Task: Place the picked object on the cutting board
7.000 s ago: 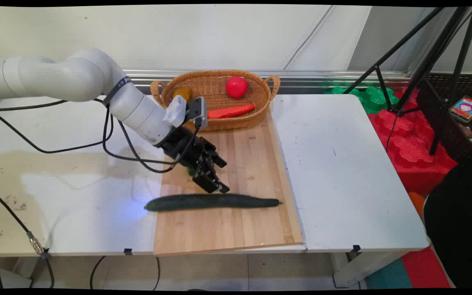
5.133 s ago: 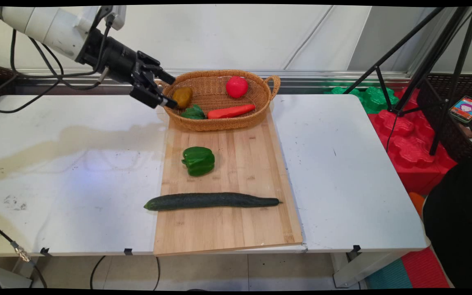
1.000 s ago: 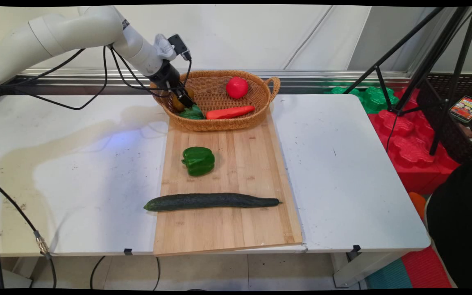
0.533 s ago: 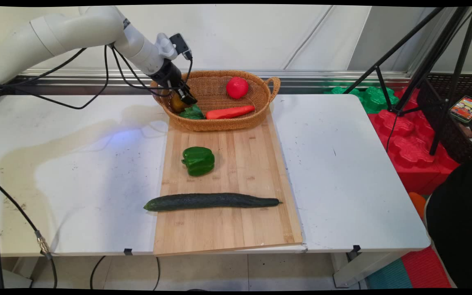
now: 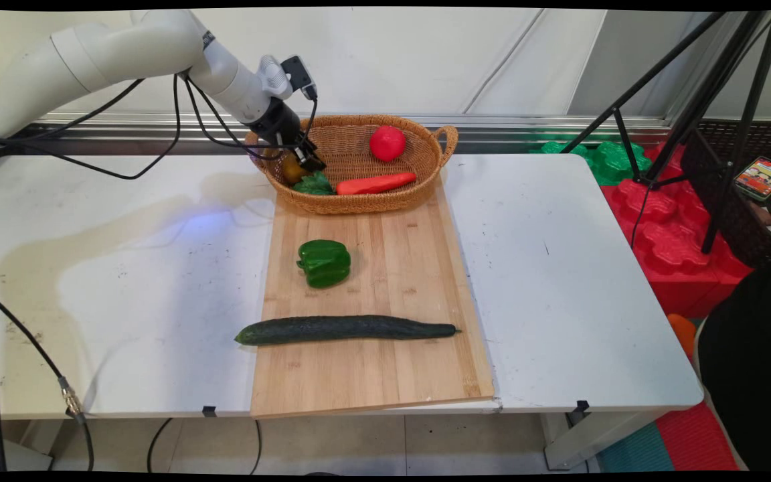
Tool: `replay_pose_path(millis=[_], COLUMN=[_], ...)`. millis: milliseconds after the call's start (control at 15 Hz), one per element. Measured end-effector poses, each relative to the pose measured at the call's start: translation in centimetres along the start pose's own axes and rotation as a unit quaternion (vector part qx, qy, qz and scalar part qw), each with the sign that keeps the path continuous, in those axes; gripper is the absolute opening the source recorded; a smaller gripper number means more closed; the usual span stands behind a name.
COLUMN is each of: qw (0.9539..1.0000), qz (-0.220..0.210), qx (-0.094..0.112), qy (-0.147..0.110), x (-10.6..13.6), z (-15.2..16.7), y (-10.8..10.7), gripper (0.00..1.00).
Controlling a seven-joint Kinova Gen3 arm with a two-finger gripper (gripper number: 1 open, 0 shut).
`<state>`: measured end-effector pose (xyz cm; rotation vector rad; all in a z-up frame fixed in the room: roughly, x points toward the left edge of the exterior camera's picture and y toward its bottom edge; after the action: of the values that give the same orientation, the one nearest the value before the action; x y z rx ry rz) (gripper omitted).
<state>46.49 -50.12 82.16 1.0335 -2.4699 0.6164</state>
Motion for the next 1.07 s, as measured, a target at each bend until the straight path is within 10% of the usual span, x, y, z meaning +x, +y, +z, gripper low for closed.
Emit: replay_pose_path(millis=[600, 1067], qw=[0.9979, 0.9903], qz=[-0.001, 0.028], qx=[0.008, -0.041], qy=[0.064, 0.129], x=[1.7, 1.9], z=[-5.1, -12.1], y=[-0.2, 0.5], gripper=[0.00, 0.00])
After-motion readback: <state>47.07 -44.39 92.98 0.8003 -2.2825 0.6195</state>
